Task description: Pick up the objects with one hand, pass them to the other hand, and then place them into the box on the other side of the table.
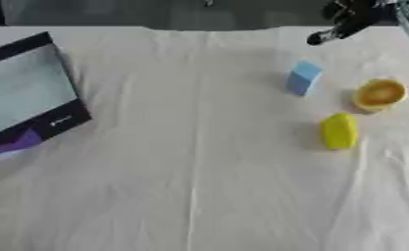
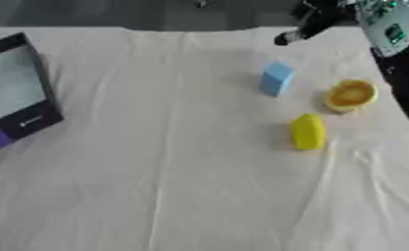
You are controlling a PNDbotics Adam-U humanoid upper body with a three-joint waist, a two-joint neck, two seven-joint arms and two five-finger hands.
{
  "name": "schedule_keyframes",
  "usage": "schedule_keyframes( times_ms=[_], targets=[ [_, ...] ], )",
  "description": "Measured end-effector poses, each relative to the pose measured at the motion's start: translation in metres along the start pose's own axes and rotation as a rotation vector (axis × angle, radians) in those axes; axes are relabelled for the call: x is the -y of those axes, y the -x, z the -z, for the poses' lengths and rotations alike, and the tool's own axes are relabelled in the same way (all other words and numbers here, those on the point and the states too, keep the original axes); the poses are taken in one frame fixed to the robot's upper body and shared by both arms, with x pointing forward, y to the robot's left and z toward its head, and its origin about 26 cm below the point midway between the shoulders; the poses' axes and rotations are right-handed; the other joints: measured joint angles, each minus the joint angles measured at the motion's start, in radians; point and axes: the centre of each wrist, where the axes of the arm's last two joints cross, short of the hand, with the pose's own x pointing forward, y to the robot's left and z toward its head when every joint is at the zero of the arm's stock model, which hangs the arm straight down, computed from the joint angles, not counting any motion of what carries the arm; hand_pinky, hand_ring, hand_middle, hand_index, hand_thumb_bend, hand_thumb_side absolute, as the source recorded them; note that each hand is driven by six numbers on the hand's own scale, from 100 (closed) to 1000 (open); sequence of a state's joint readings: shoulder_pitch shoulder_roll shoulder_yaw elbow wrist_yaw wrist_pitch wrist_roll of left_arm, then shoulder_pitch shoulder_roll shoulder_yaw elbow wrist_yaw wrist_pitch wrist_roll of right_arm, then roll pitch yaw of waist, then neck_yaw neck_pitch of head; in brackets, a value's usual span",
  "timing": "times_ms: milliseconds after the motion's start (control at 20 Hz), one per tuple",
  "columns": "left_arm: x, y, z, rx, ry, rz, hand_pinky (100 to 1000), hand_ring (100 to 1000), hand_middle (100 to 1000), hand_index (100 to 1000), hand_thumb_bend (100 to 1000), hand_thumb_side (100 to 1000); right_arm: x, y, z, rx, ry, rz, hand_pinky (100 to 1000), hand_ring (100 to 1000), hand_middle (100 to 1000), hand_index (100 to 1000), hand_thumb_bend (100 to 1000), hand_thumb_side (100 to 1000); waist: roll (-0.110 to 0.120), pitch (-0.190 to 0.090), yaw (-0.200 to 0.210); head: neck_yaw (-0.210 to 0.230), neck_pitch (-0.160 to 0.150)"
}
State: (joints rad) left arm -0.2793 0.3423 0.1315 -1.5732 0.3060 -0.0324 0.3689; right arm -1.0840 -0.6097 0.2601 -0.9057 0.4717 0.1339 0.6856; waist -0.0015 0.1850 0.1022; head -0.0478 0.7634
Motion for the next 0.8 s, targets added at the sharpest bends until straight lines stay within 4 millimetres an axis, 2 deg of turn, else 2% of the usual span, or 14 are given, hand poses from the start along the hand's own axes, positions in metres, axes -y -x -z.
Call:
schedule_keyframes(
  times_ms=[200,550,800],
  targets=[
    [0.0,0.0,0.0,-0.001,0.0,0.001,809,885,894,829,702,628,0.0,0.0,0.0,0.005,-0.029,-0.016,892,887,821,842,630,404,0.0,0.0,-0.001,0.0,0.0],
    [-0.001,0.002,0.0,-0.007,-0.001,0.004,809,886,894,827,703,628,-0.005,-0.001,-0.005,-0.002,-0.072,-0.019,885,885,814,838,569,467,-0.005,0.0,-0.002,0.002,0.001],
    [-0.001,0.002,0.0,-0.008,0.0,0.005,809,886,894,826,703,627,-0.012,-0.004,-0.006,-0.017,-0.098,-0.003,887,887,817,842,574,469,-0.006,0.0,-0.002,0.002,0.001]
  ],
)
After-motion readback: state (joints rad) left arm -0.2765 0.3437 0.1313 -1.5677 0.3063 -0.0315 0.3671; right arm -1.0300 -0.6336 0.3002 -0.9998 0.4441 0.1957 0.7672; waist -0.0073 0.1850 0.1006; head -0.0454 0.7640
